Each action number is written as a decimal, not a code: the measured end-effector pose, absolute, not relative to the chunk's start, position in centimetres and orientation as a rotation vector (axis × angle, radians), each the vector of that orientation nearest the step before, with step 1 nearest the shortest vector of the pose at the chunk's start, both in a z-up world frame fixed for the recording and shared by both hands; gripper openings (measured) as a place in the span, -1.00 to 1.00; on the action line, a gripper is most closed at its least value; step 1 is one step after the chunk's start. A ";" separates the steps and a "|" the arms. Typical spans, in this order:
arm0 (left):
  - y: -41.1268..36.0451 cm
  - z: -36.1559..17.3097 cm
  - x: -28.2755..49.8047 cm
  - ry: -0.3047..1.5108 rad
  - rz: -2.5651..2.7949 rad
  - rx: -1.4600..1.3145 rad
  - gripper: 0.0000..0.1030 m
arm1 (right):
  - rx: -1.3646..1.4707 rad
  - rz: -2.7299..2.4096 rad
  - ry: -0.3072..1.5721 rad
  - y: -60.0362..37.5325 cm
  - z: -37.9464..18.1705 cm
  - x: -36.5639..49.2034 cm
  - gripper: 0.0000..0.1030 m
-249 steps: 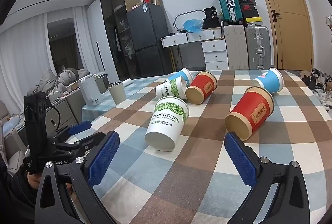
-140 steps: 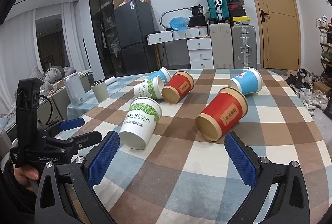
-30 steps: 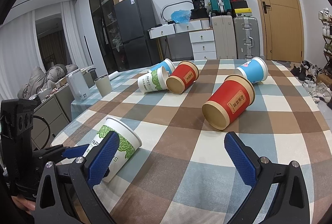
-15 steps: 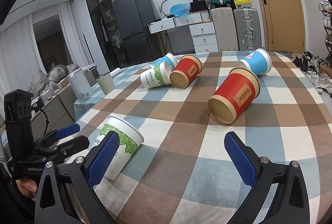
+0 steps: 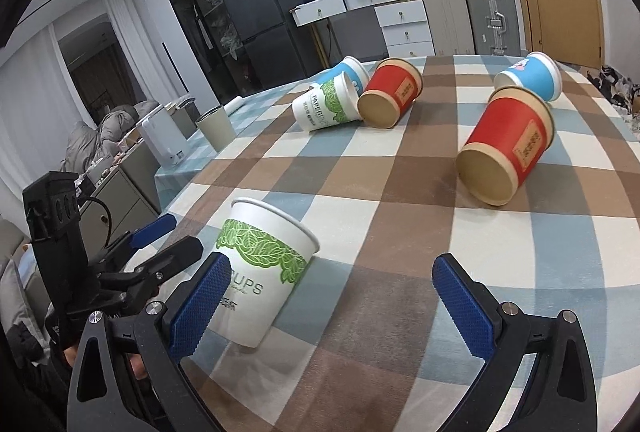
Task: Flip cup upright
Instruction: 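Close the right gripper on the white cup while the left gripper opens and releases it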
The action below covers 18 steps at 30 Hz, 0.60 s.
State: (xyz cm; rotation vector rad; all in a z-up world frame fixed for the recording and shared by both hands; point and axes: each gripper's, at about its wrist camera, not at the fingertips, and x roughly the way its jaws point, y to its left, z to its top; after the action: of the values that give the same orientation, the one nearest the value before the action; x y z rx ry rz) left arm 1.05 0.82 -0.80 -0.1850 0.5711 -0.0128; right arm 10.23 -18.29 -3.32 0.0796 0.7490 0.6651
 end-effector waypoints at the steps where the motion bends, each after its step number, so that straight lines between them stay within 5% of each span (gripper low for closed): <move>1: 0.7 -0.8 1.0 0.572 -0.012 -0.179 0.99 | 0.082 0.670 0.755 -18.1 -3.3 10.2 1.00; 18: 1.4 -0.7 0.5 0.553 0.015 -0.164 0.99 | 0.173 0.769 0.936 -15.2 -4.1 12.5 0.97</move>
State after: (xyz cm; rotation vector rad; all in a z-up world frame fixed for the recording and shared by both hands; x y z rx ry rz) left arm 0.53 1.37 -0.69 -0.1640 0.5530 0.0146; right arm 12.50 -15.21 -4.06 0.1734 0.9364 0.7692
